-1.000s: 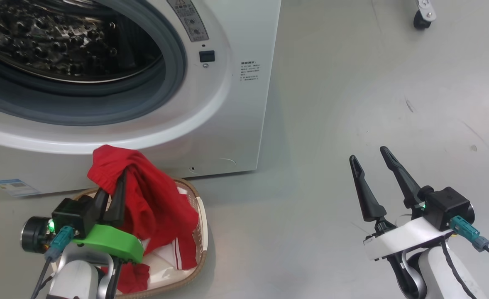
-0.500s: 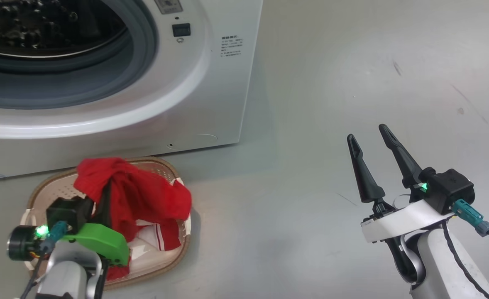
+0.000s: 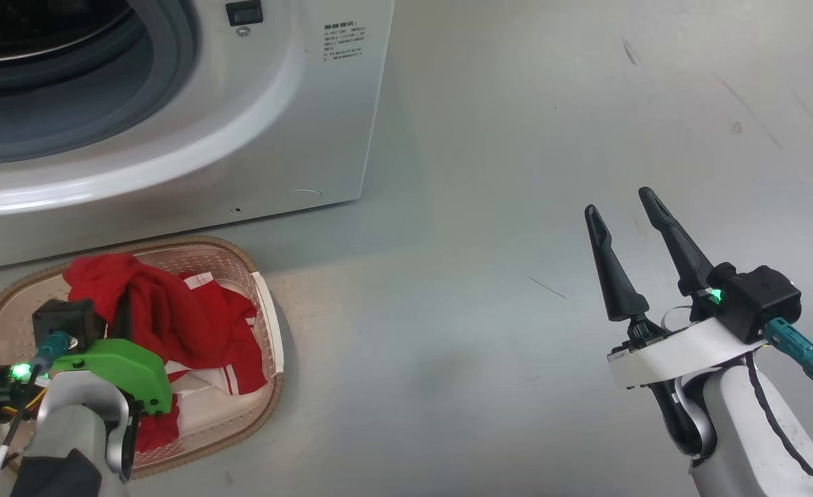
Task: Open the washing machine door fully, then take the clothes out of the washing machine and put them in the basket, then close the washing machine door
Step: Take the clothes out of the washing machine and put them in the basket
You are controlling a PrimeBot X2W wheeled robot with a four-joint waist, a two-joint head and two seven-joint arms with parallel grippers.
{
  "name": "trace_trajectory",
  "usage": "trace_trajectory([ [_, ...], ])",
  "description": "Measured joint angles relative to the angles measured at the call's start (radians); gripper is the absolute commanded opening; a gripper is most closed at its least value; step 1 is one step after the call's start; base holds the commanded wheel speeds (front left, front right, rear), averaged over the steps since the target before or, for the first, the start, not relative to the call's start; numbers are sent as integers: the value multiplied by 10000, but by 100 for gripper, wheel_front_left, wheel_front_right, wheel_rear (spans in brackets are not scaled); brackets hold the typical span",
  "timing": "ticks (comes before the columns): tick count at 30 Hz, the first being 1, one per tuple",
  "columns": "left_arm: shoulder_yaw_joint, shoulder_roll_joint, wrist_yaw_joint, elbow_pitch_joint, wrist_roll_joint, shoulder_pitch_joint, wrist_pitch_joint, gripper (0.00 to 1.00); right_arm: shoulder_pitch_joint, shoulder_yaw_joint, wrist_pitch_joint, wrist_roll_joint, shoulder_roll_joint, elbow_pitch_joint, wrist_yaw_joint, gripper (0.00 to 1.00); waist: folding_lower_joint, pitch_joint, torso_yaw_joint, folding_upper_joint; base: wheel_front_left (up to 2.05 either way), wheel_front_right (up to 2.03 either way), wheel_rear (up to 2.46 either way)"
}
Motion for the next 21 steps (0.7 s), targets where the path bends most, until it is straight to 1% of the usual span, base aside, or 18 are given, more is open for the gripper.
trace_trajectory([
  [6, 230, 115, 196, 759, -27, -508, 119, 0, -71, -29, -2, 0, -56, -42, 0, 100, 0, 443, -114, 0, 0, 0, 0],
  [12, 502, 107, 387, 1511, -324, -853, 161, 0, -217, -132, -2, -2, -134, -165, 0, 100, 0, 823, -133, 0, 0, 0, 0],
  [21, 815, 61, 512, 2525, -591, -1204, 159, 0, -438, -165, -2, -21, -198, -198, 0, 100, 0, 1200, -57, 0, 0, 0, 0],
])
